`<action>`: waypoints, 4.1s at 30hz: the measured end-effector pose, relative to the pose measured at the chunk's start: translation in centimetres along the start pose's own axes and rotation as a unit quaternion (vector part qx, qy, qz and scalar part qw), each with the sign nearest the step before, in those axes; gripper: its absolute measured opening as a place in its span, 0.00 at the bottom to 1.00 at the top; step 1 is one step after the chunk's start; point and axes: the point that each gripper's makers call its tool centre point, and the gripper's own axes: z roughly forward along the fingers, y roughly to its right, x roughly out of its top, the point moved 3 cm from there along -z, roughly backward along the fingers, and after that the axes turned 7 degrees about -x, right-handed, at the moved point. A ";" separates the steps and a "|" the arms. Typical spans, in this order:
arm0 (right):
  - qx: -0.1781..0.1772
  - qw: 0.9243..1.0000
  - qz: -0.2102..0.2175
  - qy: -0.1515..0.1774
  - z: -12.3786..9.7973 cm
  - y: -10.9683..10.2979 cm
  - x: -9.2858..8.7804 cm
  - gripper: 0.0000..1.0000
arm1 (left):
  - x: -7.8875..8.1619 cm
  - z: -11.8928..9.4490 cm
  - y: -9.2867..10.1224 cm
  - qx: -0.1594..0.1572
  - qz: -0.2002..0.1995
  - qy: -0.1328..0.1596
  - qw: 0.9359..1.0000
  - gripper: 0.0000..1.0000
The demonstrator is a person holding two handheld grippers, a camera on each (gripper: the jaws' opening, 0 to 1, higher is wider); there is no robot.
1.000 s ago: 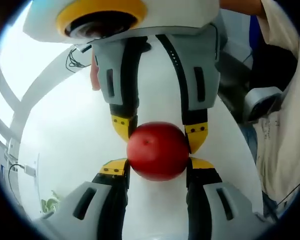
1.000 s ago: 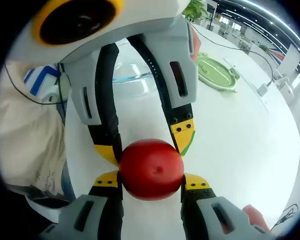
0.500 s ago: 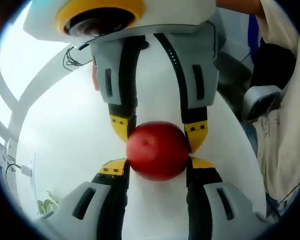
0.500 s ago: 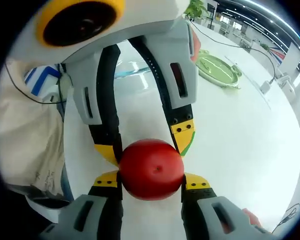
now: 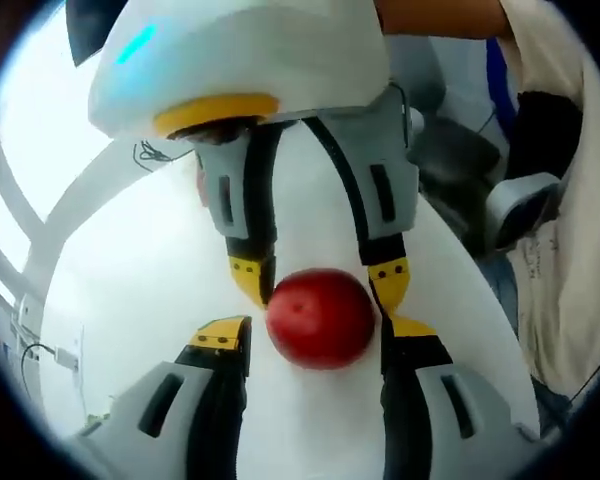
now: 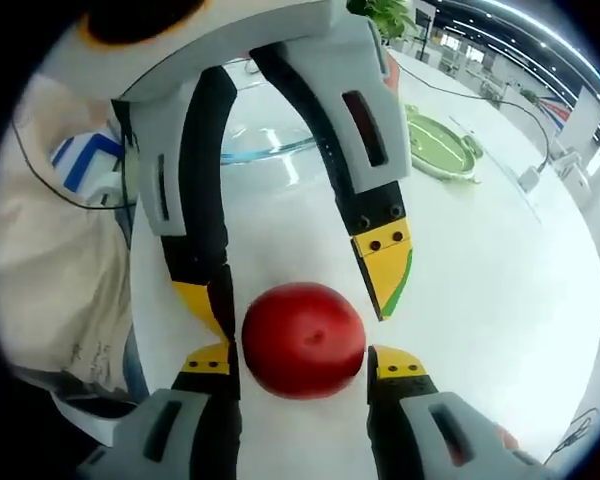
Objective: Open container latches remove lid place lid upside down on tabletop take tomato from container place on tabletop
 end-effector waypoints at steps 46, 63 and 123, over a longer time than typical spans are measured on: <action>-0.271 0.872 0.109 0.393 -16.8 6.3 8.2 0.45 | -4.6 -23.8 0.3 0.333 -0.102 0.266 0.899 0.46; -0.380 0.776 0.188 0.468 -23.9 8.3 1.3 0.44 | -11.0 -35.0 6.8 0.512 -0.121 0.274 0.805 0.45; -0.416 0.747 0.338 0.394 -12.3 5.0 -9.4 0.41 | -25.9 -35.5 17.3 0.648 -0.283 0.252 0.661 0.44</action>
